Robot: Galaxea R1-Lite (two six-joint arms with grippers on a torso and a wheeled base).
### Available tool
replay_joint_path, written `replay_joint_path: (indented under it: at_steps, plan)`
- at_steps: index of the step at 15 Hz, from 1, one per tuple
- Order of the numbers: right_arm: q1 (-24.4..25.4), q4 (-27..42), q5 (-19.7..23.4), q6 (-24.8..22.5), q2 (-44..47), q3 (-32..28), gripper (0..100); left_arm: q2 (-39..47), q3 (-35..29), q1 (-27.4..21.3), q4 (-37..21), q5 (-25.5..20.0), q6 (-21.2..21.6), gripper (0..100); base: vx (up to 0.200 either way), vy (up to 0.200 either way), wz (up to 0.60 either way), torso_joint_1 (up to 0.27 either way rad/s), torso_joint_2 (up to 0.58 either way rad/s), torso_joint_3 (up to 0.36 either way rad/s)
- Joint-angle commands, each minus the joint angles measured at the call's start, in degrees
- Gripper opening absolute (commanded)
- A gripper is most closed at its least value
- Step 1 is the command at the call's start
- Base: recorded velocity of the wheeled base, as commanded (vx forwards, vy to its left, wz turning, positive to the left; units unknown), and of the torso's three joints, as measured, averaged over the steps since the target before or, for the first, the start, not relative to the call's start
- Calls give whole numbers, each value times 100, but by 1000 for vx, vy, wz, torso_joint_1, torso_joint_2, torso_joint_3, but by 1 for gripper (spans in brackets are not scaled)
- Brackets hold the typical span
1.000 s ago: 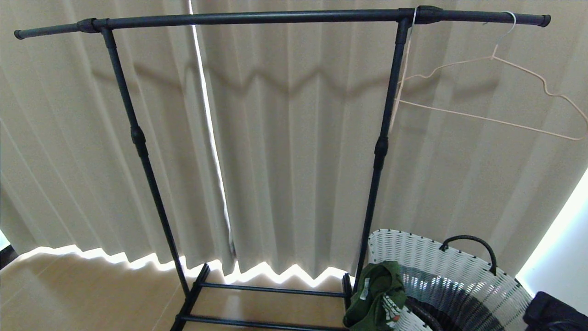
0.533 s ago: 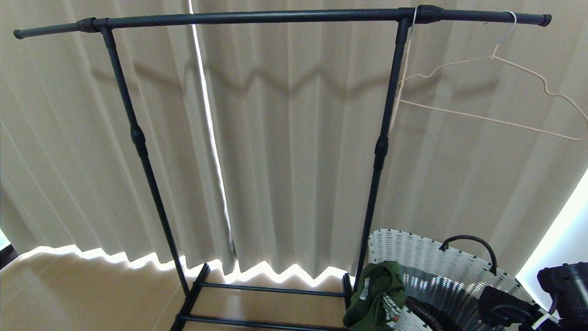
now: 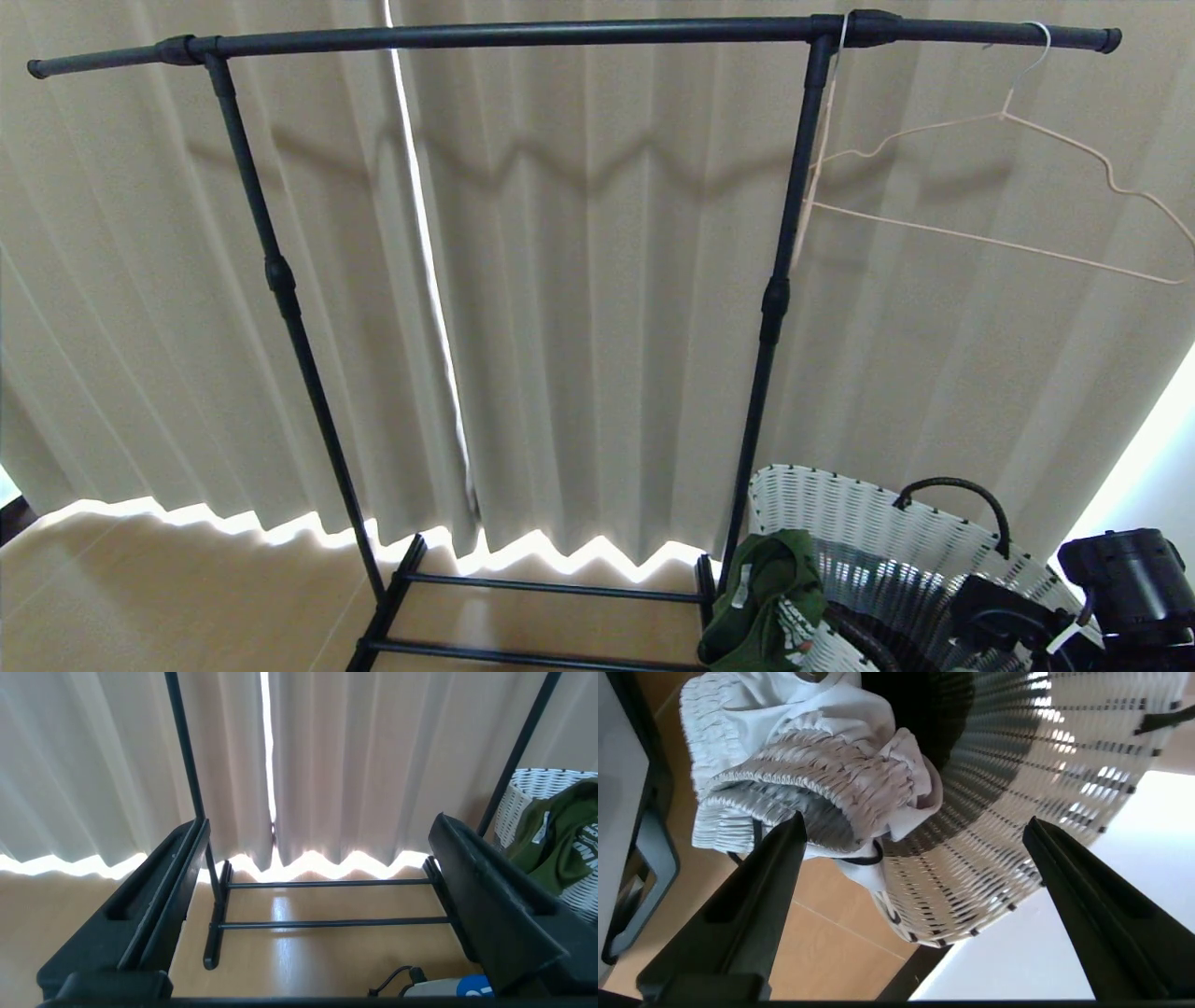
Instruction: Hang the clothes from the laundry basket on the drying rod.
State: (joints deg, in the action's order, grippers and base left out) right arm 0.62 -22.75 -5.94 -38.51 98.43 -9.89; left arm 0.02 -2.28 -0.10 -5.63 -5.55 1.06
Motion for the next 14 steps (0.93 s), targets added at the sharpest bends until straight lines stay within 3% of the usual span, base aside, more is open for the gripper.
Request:
replay_joint_path:
  at_steps: [1,14]
  plan:
    - [8,-2,14,1,54,-5,100,-2,-1,1,1,1,-1,100,0,0,0,0,0,0]
    - [8,-10,260,19,186,-171,100,-2,-1,1,1,1,-9,100,0,0,0,0,0,0]
